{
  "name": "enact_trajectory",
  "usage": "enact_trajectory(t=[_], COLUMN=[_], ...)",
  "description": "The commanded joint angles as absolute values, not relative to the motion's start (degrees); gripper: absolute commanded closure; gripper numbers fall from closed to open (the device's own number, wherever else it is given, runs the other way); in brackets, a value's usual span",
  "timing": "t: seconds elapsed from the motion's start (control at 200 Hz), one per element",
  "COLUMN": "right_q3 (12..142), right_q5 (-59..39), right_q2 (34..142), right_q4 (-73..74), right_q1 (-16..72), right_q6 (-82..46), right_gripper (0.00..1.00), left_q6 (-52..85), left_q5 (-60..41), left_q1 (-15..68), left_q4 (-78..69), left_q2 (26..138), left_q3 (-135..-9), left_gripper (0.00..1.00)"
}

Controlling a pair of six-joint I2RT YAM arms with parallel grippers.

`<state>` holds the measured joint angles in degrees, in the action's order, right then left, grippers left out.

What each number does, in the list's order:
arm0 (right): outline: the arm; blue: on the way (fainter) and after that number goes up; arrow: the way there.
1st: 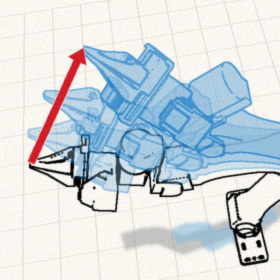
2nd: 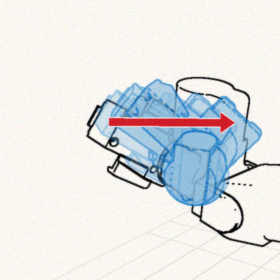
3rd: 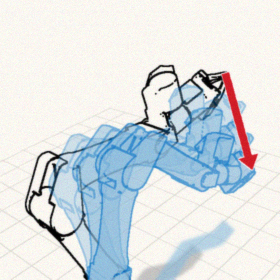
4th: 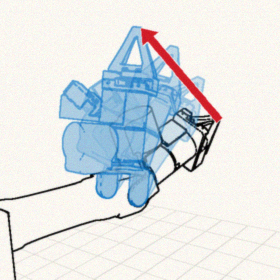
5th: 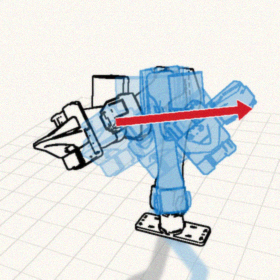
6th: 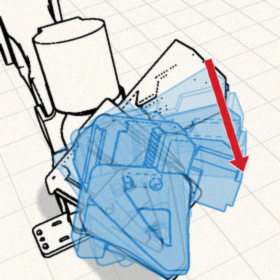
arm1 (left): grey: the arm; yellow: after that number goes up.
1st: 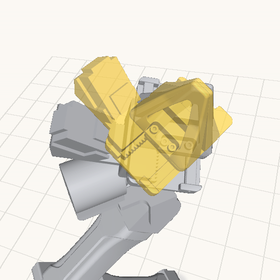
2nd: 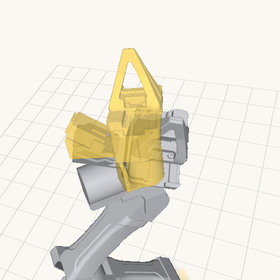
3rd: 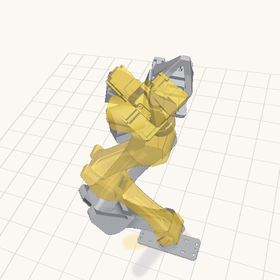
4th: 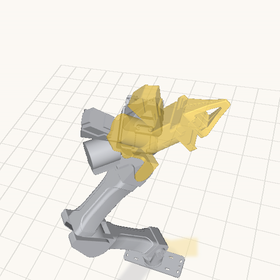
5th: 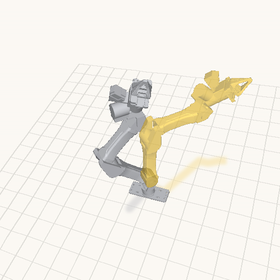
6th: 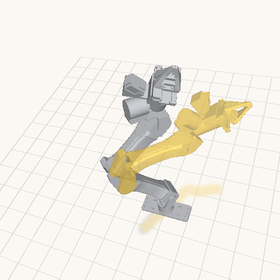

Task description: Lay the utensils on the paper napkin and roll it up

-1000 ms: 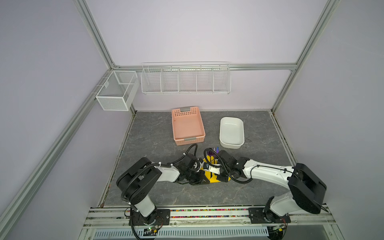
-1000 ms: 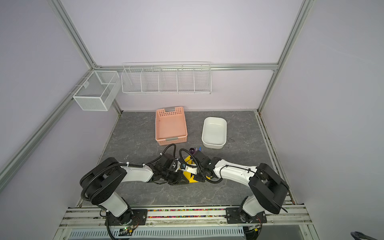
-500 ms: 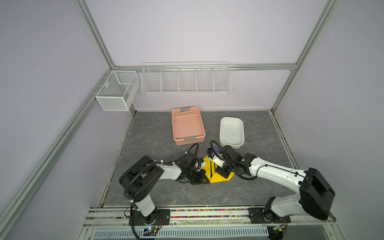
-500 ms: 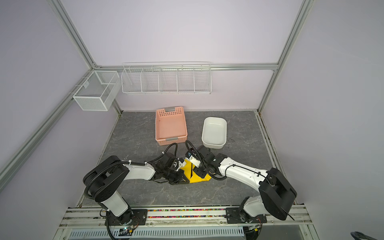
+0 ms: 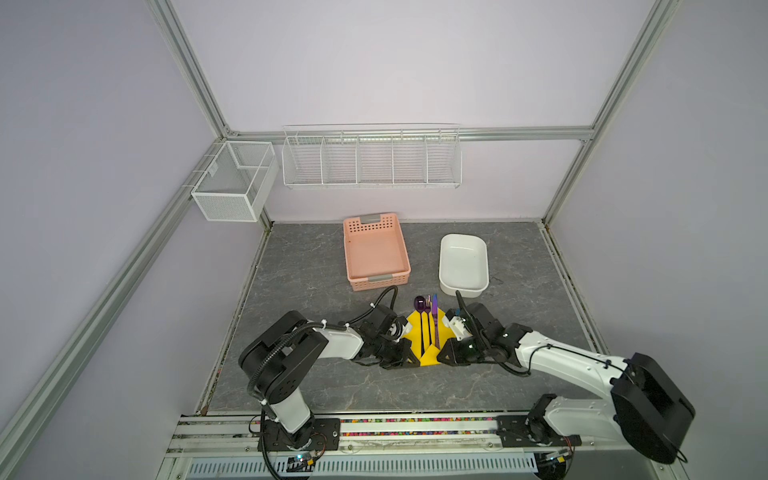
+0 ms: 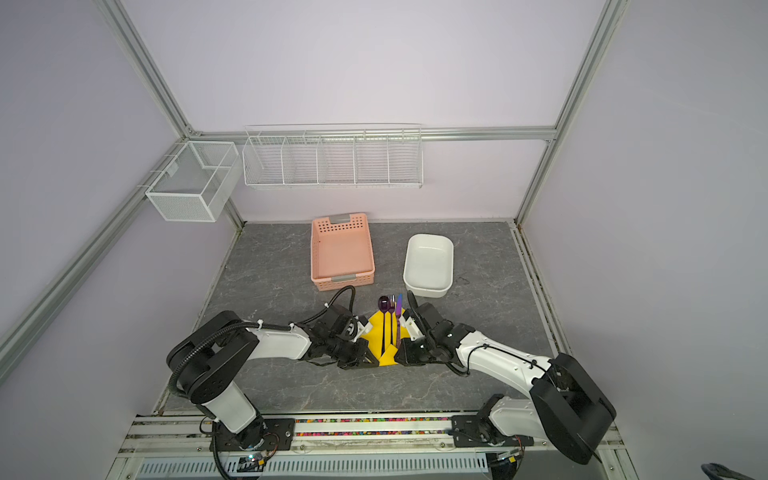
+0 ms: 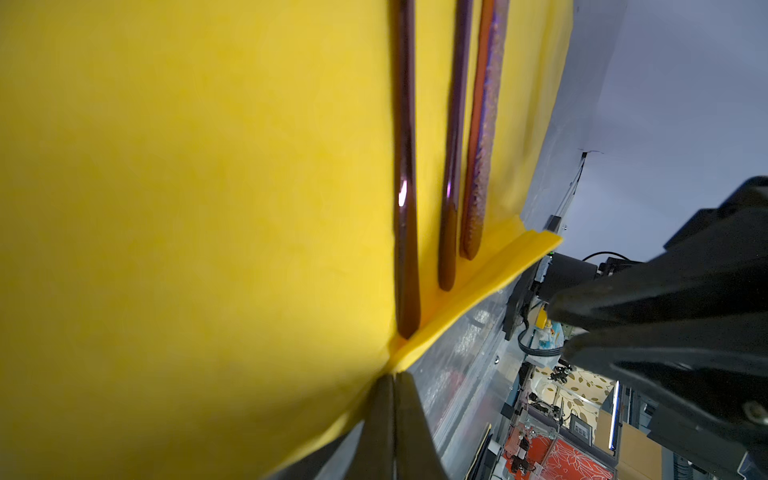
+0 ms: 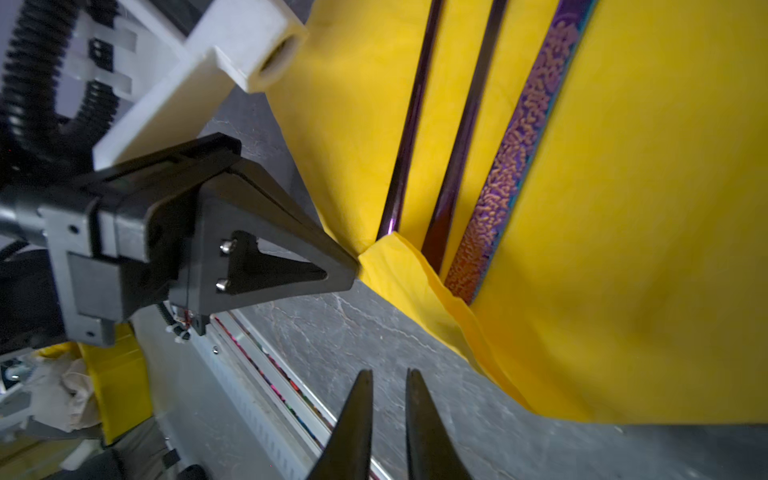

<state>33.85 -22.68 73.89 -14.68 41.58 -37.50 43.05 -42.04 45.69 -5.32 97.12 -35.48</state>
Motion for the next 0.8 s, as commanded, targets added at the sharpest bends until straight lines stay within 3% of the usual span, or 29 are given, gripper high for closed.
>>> enact_trajectory(t=[0.0, 0.795], right_q3=[33.49, 32.34], right_q5=[-26.24, -21.59], right_q2=[75.57, 80.15], right_q4=[-9.86, -16.52], right_q1=[41.02, 37.51], right_q6=[-41.47, -38.76], right_gripper=[0.83, 0.90], left_q6=[43.31, 43.11], left_q5=[-39.54, -39.38], left_q1=[45.44, 45.37], left_q4=[-3.01, -2.51], left_q2=[98.70, 98.11], left_q3=[-36.21, -36.56], left_gripper=[1.00, 1.00])
